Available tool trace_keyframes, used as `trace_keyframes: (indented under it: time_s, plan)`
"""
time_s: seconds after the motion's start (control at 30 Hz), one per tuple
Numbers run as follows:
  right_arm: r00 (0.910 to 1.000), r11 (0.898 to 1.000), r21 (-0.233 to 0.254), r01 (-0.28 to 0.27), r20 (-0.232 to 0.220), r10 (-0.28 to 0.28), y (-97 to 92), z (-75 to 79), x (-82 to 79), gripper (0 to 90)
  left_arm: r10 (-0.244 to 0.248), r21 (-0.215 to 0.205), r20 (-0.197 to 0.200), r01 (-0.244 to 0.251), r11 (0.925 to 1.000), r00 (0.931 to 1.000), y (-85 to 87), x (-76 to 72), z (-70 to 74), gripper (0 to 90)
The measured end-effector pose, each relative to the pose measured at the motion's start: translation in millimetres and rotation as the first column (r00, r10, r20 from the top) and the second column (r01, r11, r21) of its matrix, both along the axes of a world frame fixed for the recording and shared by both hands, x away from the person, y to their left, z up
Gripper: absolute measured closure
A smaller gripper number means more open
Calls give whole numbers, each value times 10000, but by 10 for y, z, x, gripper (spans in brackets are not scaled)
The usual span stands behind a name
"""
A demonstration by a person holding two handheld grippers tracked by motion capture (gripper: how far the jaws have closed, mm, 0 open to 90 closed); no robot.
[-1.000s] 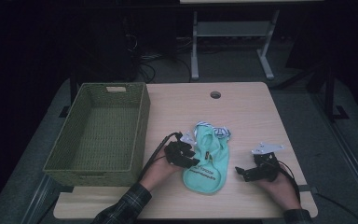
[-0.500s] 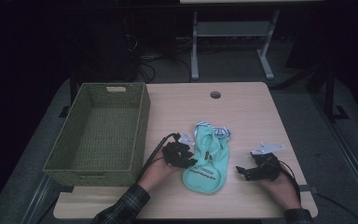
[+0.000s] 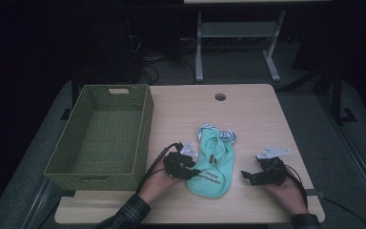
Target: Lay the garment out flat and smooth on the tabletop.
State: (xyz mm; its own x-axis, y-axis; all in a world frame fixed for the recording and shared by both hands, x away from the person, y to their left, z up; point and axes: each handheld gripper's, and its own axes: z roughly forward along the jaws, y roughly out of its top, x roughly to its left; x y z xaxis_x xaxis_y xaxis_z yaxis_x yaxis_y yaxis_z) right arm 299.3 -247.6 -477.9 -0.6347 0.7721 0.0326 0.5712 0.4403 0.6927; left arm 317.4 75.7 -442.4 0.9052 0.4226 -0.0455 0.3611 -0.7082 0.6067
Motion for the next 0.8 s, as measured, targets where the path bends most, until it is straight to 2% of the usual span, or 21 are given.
trace_keyframes:
  time_s: [0.17,0.23,0.53,0.67,0.8]
  plan:
    - [10000,10000,7,-20,12,20,-5,-3,4,135,127,303,-91,-124,9995,9999,35,-14,-3,812]
    - [10000,10000,9,-4,13,4,-6,-3,3,135,250,250,-68,-248,9994,9997,63,-13,12,864]
    - [10000,10000,31,21,72,-21,-17,-7,4,134,1121,388,-139,-1115,9930,9936,206,-34,15,862]
    - [10000,10000,13,49,76,-49,-27,-6,6,135,1313,738,-144,-1299,9888,9912,200,-48,-8,861]
    - [9999,9999,58,110,41,-110,-37,11,3,144,1373,737,-144,-1359,9880,9904,181,-52,-24,787]
